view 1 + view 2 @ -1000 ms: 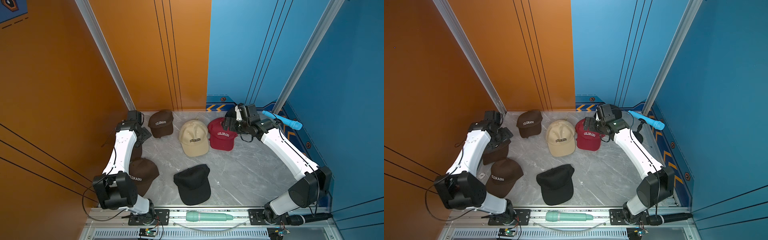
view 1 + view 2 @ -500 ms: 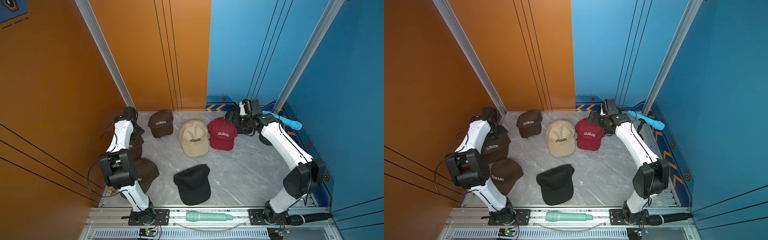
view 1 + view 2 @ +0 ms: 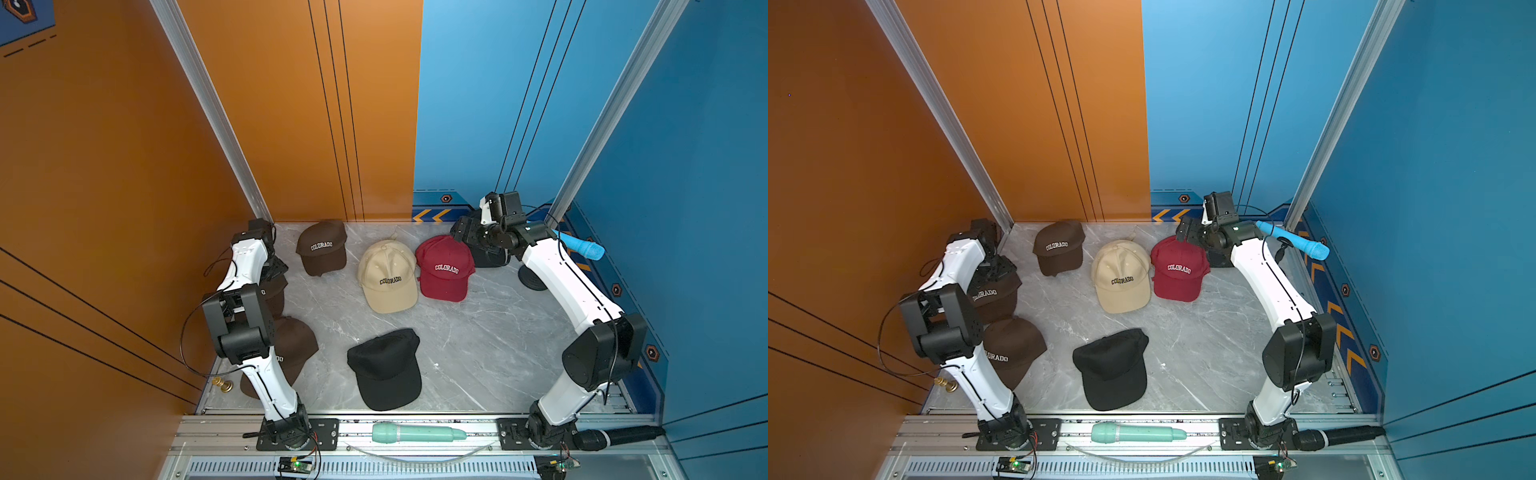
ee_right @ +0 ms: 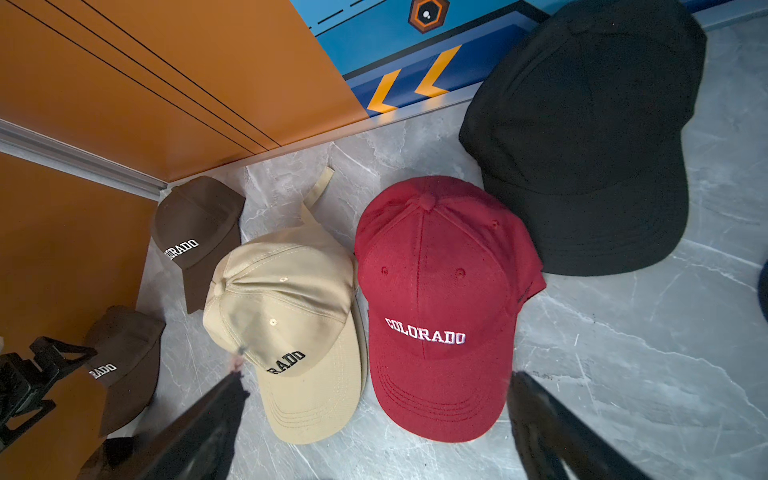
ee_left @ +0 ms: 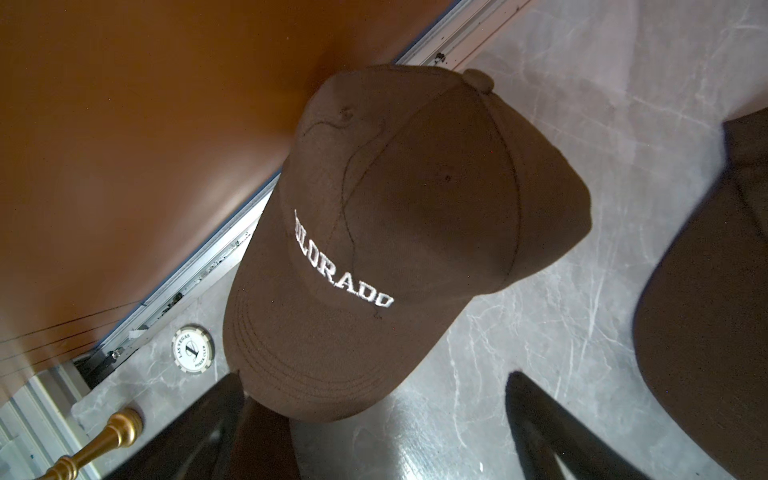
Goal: Stack the baseball caps by color
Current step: Pick up the baseball cap from the center of the board.
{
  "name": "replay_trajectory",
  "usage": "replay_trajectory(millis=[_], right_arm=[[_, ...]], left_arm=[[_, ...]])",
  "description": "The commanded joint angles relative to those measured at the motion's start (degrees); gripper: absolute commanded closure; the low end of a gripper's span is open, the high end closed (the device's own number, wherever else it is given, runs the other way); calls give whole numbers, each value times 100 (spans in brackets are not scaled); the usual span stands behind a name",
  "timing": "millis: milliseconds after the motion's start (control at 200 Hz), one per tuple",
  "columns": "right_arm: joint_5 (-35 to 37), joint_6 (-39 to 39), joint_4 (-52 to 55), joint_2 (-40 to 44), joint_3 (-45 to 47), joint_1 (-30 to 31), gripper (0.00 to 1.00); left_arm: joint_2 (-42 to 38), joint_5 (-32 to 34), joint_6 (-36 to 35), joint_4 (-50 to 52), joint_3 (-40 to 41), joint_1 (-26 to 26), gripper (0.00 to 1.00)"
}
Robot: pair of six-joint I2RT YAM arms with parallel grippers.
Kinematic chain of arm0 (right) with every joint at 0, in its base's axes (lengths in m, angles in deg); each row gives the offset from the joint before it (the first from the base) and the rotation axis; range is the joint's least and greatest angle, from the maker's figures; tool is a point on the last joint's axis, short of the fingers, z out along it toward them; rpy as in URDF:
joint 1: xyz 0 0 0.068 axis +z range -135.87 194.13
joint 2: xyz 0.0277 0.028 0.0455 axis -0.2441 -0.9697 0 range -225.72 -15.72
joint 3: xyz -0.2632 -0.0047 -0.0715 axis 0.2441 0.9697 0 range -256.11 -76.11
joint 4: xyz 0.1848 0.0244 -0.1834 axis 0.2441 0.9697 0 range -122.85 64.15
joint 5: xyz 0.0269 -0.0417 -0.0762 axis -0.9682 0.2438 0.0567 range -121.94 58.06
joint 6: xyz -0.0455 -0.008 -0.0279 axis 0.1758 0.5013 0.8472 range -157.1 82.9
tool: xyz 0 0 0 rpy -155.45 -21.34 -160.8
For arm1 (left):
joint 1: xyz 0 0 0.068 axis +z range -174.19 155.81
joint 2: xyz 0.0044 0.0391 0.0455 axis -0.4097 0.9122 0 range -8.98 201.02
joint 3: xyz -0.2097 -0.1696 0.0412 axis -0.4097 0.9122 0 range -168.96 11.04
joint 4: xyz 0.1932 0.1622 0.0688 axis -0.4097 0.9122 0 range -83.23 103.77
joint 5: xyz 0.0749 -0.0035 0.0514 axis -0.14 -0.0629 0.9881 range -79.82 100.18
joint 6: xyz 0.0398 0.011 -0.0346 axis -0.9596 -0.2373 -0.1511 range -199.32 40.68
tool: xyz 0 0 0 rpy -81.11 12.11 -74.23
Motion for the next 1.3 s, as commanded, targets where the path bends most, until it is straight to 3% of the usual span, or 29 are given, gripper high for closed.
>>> replay_trajectory(millis=[0,165,761,1171,1291], right_arm=[[56,-45,238,35,-135,54,0],[121,-36,307,115,-114,149,0],[607,-69,515,374,-98,543,0],[752,-104,623,424,-139,602,0],[824,-106,676,444,-147,601,0]], left_arm=[[-71,53,-91,85,-82,23,1],[-146,312,-187,85,-101,102,0],[628,-87,-180,-56,-740,397,2],[1059,-148,-64,-192,-728,460,0],[1138,-170,-52,-193,-694,444,7]])
